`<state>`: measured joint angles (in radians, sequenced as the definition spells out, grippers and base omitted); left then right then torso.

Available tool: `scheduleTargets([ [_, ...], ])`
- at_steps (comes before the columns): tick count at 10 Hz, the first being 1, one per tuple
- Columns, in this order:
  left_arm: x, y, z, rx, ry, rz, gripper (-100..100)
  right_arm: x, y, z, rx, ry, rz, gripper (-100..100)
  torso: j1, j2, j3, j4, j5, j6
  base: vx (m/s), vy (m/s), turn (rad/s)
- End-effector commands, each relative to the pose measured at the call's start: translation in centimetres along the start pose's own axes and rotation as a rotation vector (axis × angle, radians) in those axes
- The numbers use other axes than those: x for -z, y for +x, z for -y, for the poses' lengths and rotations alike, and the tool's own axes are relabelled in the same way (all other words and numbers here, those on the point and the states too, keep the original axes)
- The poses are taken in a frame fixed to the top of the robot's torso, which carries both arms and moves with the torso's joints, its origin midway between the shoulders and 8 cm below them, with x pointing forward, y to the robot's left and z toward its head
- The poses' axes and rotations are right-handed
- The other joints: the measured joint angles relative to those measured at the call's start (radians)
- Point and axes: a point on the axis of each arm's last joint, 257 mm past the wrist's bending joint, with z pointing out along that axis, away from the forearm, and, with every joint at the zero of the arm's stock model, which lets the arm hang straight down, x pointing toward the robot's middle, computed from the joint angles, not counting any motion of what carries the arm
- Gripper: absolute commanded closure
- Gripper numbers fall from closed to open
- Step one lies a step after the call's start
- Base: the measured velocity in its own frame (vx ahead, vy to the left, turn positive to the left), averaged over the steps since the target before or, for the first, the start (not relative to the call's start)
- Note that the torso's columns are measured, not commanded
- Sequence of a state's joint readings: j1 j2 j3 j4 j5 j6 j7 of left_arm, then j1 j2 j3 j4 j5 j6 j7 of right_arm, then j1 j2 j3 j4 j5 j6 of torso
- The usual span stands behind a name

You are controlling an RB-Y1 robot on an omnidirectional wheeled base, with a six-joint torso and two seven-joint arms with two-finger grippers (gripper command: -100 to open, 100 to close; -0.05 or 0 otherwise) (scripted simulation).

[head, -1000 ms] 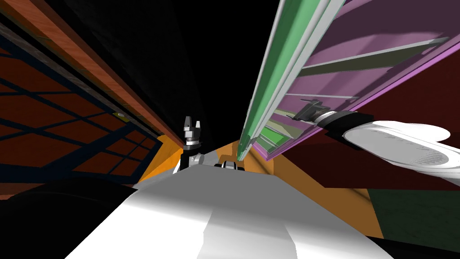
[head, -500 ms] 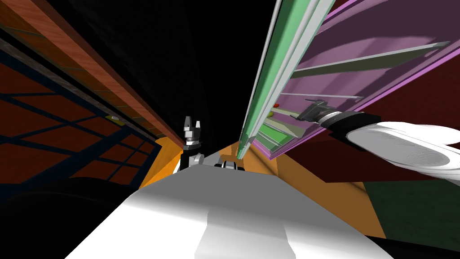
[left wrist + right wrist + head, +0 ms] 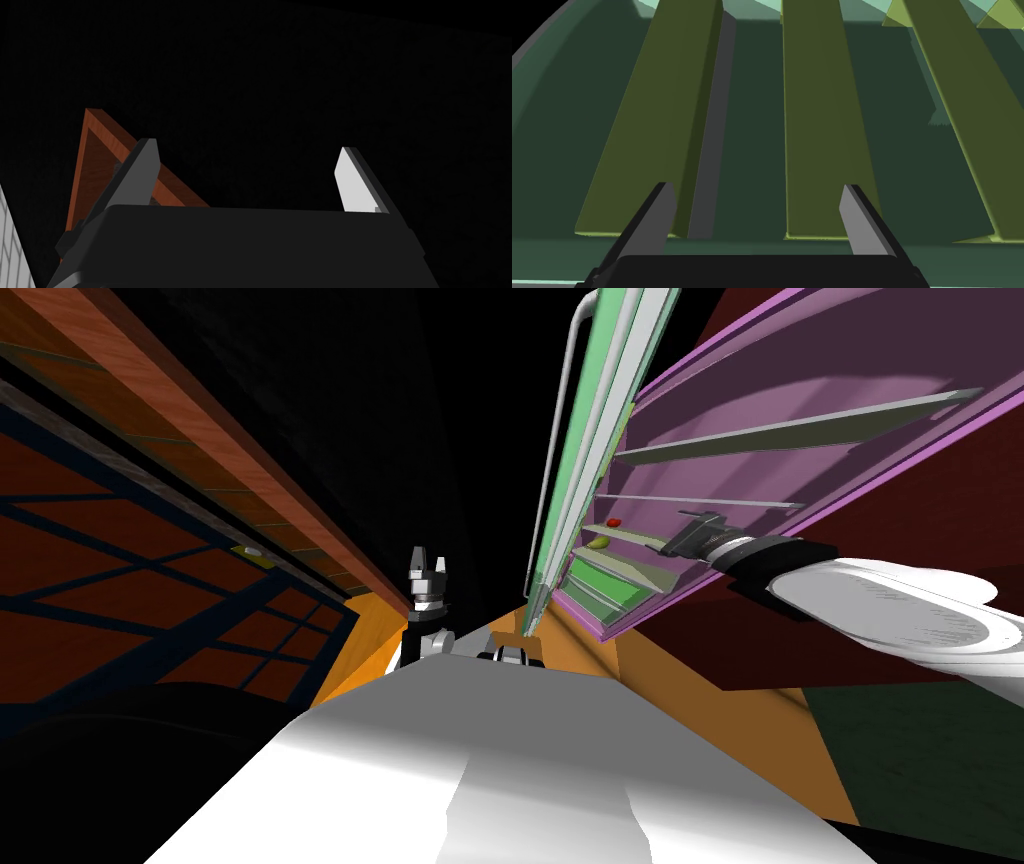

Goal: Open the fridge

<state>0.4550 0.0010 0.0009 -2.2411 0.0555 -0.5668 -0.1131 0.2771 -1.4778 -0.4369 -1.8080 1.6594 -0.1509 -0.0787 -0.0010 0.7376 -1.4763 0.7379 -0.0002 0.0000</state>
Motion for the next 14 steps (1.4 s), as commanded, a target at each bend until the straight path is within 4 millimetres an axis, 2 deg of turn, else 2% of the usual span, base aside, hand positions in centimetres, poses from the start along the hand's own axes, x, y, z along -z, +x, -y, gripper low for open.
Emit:
scheduleTargets([
  [1, 0.0, 0.0, 0.0, 0.0, 0.0, 0.0, 0, -0.8, 1.5, -0.9, -0.023, -0.015, -0.021, -100, 0.002, 0.001, 0.0, 0.0, 0.0, 0.0, -0.019, 0.026, -0.034],
  [4, 0.0, 0.0, 0.0, 0.0, 0.0, 0.0, 0, -1.0, 0.9, -0.3, 0.001, -0.004, -0.006, -100, 0.001, 0.0, 0.0, 0.0, 0.0, 0.0, -0.002, 0.01, 0.004],
  [5, 0.0, 0.0, 0.0, 0.0, 0.0, 0.0, 0, -1.4, 2.2, -1.4, -0.033, -0.027, -0.025, -100, 0.0, 0.0, 0.0, 0.0, 0.0, 0.0, -0.012, 0.025, -0.056],
  [6, 0.0, 0.0, 0.0, 0.0, 0.0, 0.0, 0, -1.8, 2.2, -1.7, -0.039, -0.031, -0.023, -100, 0.001, 0.001, 0.0, 0.0, 0.0, 0.0, -0.016, 0.032, -0.033],
  [7, 0.0, 0.0, 0.0, 0.0, 0.0, 0.0, 0, -2.0, 1.7, -0.7, -0.041, -0.013, -0.01, -100, 0.002, 0.001, 0.001, 0.0, 0.0, 0.0, -0.009, 0.015, 0.004],
  [9, 0.0, 0.0, 0.0, 0.0, 0.0, 0.0, 0, -2.0, 1.6, -0.7, -0.004, -0.013, -0.008, -100, 0.0, 0.0, 0.0, 0.0, 0.0, 0.0, 0.0, 0.0, 0.0],
  [10, 0.0, 0.0, 0.0, 0.0, 0.0, 0.0, 0, -2.5, 2.7, -1.7, -0.031, -0.035, -0.022, -100, 0.0, 0.0, 0.0, 0.0, 0.0, 0.0, -0.014, 0.017, -0.049],
  [12, 0.0, 0.0, 0.0, 0.0, 0.0, 0.0, 0, -3.1, 2.1, -1.0, -0.01, -0.02, -0.004, -100, 0.002, 0.001, 0.001, 0.0, 0.001, 0.0, -0.015, 0.022, -0.018],
  [13, 0.0, 0.0, 0.0, 0.0, 0.0, 0.0, 0, -3.5, 3.2, -2.0, -0.032, -0.042, -0.017, -100, 0.002, 0.0, 0.0, 0.0, 0.001, 0.0, -0.016, 0.03, -0.041],
  [14, 0.0, 0.0, 0.0, 0.0, 0.0, 0.0, 0, -3.9, 2.9, -1.7, -0.031, -0.036, -0.007, -100, 0.002, 0.001, 0.0, 0.0, 0.0, 0.0, -0.013, 0.034, -0.032],
])
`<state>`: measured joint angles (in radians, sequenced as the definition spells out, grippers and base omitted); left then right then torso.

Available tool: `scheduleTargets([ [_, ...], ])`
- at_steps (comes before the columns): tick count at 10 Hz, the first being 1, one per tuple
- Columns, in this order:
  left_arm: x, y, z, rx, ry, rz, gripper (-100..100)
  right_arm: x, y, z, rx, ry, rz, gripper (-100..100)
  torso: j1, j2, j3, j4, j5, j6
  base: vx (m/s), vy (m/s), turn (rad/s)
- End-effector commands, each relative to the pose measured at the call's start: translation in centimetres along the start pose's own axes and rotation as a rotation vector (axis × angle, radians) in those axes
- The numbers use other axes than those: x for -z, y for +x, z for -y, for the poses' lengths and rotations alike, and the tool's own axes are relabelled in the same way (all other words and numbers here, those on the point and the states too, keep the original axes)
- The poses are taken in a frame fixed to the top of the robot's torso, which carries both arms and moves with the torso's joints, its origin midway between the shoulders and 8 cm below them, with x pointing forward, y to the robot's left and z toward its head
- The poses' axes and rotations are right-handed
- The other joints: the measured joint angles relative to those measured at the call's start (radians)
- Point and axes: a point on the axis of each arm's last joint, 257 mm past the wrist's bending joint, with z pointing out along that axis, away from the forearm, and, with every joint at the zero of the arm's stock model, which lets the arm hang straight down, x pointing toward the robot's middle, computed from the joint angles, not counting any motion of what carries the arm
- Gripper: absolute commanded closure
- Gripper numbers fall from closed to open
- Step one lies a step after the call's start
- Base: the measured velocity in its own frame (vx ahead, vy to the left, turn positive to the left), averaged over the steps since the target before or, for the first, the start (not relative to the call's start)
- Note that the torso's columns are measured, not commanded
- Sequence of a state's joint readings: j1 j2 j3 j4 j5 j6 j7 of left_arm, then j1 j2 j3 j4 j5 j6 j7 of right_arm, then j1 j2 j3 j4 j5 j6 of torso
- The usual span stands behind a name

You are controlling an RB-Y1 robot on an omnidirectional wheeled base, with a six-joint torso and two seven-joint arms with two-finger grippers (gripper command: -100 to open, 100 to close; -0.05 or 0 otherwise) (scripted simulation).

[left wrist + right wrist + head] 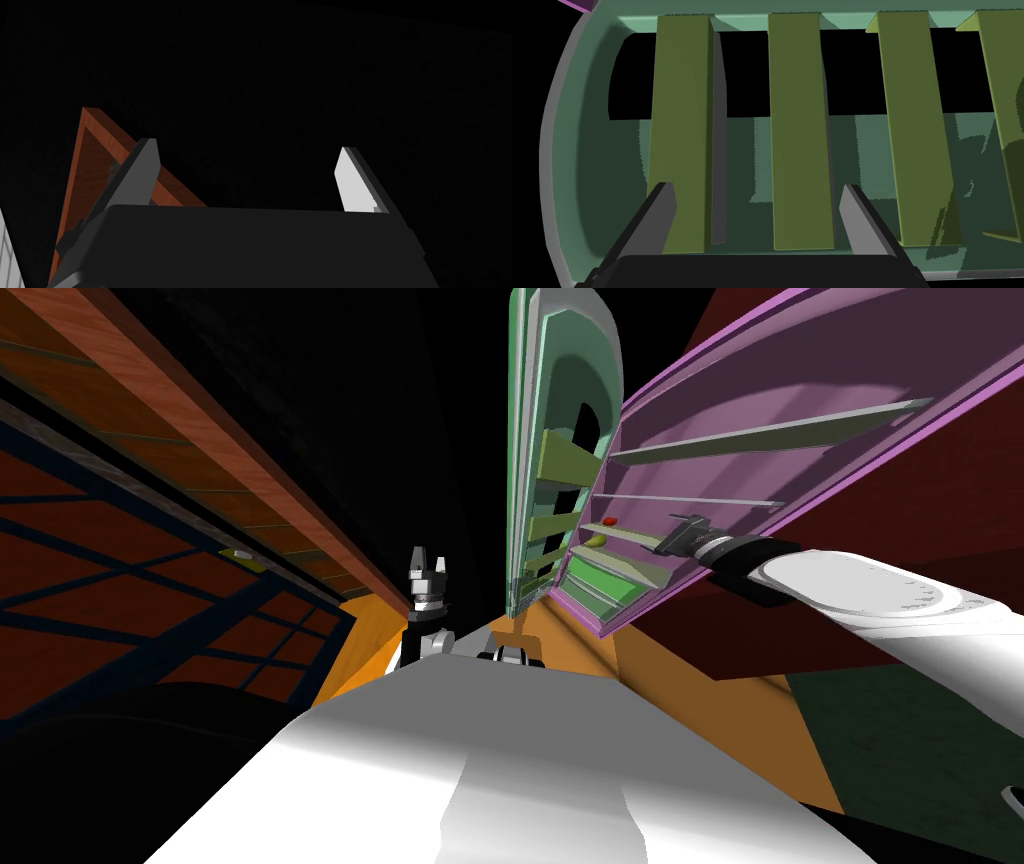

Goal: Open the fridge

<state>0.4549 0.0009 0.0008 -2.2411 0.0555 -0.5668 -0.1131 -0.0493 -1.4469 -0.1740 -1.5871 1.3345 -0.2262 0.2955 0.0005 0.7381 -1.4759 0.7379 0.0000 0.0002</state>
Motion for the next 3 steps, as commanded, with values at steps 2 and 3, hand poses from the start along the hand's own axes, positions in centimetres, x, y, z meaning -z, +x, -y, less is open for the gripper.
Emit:
scheduleTargets([
  [2, 0.0, 0.0, 0.0, 0.0, 0.0, 0.0, 0, -0.81, -0.47, 0.29, 0.016, 0.004, 0.018, -100, -0.001, -0.001, 0.0, 0.0, 0.0, 0.0, -0.003, 0.009, 0.0],
  [3, 0.0, 0.0, 0.0, 0.0, 0.0, 0.0, 0, -1.37, 0.45, -0.55, -0.005, -0.016, 0.009, -100, -0.002, 0.0, 0.0, 0.0, 0.0, 0.0, -0.013, 0.017, -0.055],
])
